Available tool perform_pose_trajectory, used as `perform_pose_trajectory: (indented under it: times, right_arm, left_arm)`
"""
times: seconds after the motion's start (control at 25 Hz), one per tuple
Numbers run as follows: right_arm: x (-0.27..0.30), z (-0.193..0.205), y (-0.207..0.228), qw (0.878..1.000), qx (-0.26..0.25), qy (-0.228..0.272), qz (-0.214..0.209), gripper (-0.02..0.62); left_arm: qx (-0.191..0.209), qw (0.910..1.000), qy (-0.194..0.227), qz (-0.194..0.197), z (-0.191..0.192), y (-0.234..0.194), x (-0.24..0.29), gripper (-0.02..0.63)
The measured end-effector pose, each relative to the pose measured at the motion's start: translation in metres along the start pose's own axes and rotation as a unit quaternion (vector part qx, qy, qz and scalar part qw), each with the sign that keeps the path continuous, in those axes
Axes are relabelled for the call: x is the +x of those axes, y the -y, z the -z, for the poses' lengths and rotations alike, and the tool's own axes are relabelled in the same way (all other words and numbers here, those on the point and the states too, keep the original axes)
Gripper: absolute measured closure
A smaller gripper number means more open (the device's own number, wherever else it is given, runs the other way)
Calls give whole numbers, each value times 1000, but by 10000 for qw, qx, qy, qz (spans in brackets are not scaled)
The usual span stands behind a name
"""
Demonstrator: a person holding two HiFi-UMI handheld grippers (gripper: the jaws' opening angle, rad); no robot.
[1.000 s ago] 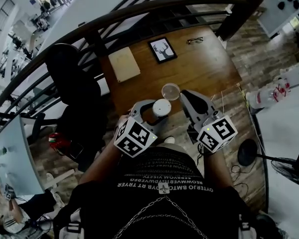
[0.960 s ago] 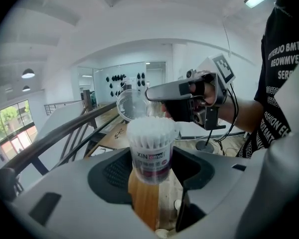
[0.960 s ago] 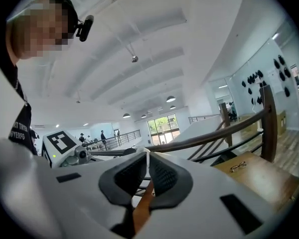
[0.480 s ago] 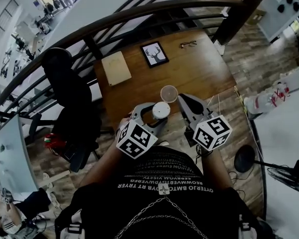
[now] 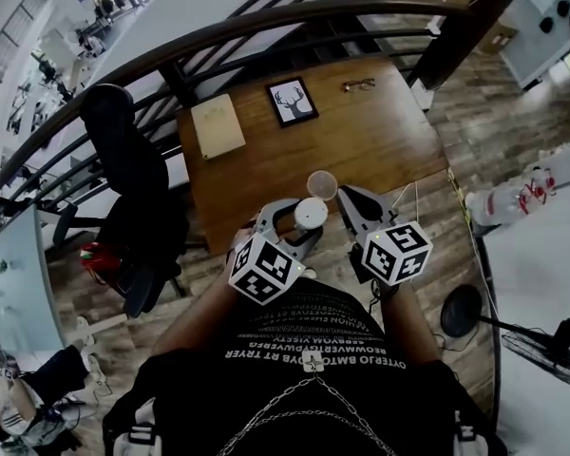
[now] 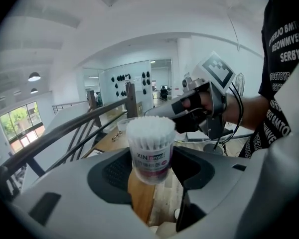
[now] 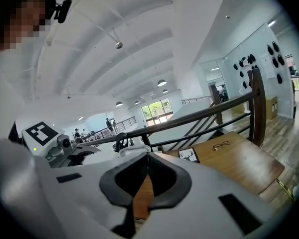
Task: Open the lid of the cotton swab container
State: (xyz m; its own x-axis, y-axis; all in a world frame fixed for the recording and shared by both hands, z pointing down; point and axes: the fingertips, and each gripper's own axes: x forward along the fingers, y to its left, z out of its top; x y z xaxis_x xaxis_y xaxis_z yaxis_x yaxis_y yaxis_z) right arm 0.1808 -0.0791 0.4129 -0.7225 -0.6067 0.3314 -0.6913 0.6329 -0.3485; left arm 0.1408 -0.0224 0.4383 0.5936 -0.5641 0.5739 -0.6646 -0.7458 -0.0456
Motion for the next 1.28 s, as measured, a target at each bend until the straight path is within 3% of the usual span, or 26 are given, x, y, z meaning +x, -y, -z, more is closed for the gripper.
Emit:
perform_pose_trajectory:
  times: [0.36,0.68,0.84,1.28]
  right_arm:
    - [-2,-10,7,9981,-312,511,120,578]
    - [4,-15,23,9981,-324,487,213,578]
    - [18,-23,32,9980,-326,434,319,578]
    - [55,-34,58,9979,-386,309,428,578]
  left_arm:
    - [-400,9969,314,-605,22,-39,14,341]
    - [-914,9888,563,-1040,46,-89,39,339]
    - [-935,9866,547,-1221,59,-120,60,337]
    - [-806,9915,290,-983,98,-155,121,337]
